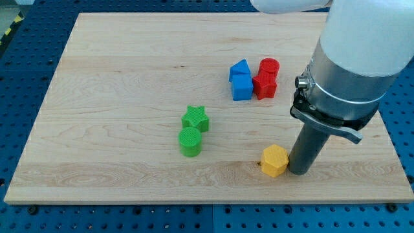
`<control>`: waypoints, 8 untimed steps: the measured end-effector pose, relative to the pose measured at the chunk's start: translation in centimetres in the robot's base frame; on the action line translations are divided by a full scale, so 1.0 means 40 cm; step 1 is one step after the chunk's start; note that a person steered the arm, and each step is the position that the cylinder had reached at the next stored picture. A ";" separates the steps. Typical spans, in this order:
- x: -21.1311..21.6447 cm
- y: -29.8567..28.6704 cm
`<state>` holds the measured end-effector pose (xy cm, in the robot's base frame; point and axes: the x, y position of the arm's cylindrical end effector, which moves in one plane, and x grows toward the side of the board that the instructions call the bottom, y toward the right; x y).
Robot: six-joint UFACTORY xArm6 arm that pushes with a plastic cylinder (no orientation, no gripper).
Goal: Push the hexagon into the green circle
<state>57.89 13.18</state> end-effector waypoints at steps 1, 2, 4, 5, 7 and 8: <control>0.000 0.055; 0.000 0.057; -0.004 -0.019; -0.004 -0.034; 0.059 -0.090; 0.049 -0.118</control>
<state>59.86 8.45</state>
